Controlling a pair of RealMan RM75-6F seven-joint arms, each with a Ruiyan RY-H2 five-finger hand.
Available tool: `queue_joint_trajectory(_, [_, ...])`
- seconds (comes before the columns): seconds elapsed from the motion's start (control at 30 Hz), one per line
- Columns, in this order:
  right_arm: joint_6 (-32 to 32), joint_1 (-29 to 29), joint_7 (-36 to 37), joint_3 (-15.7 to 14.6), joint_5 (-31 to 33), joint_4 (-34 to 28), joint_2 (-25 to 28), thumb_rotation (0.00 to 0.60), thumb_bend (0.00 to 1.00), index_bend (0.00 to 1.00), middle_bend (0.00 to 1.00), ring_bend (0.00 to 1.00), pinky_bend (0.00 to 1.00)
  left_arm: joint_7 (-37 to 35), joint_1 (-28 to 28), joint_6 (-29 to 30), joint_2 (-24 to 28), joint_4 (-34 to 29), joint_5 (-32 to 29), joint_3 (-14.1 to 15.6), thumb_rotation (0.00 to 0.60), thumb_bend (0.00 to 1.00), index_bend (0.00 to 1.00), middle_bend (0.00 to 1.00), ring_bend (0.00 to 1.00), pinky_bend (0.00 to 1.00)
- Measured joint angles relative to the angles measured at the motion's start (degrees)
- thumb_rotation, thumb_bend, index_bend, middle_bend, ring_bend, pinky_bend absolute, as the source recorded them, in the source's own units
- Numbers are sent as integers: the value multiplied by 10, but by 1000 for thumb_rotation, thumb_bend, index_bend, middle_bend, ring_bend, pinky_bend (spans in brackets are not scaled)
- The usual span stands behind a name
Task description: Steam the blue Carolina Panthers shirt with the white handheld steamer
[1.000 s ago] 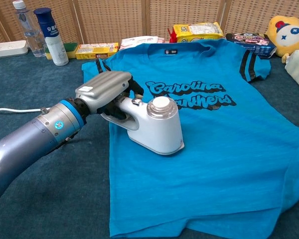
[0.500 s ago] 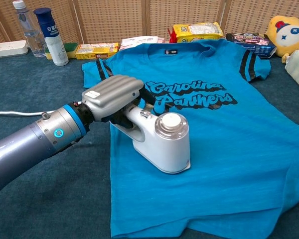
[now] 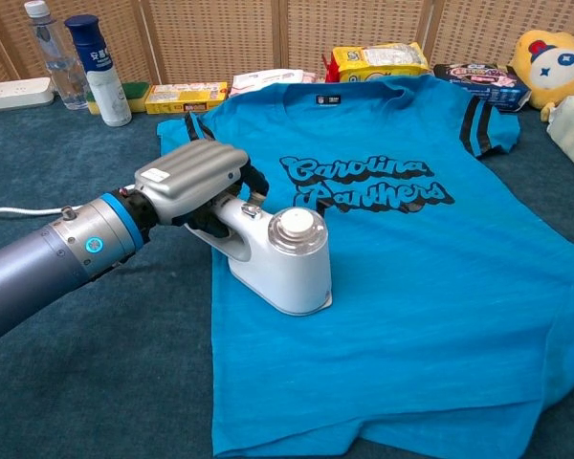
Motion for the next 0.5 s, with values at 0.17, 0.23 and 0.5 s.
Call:
queue_joint_trajectory(0.17, [2,-1,-1,0,0,-2,2,600,604,695,684,729,816,-2,-2,6,-4,-8,10,6,600,489,763,800,706,761])
queue_joint_trajectory(0.23, [3,-2,0,-1,0,-2,3,600,603,695,684,728,816,-1,-3,8,-7,-13,14,9,600,489,763,800,706,761])
queue_joint_trajectory(0.5, [7,-5,2,-1,0,-1,4,600,604,695,685,728,816,9,-10,11,-15,-33,22,9,600,489,763,800,706,761])
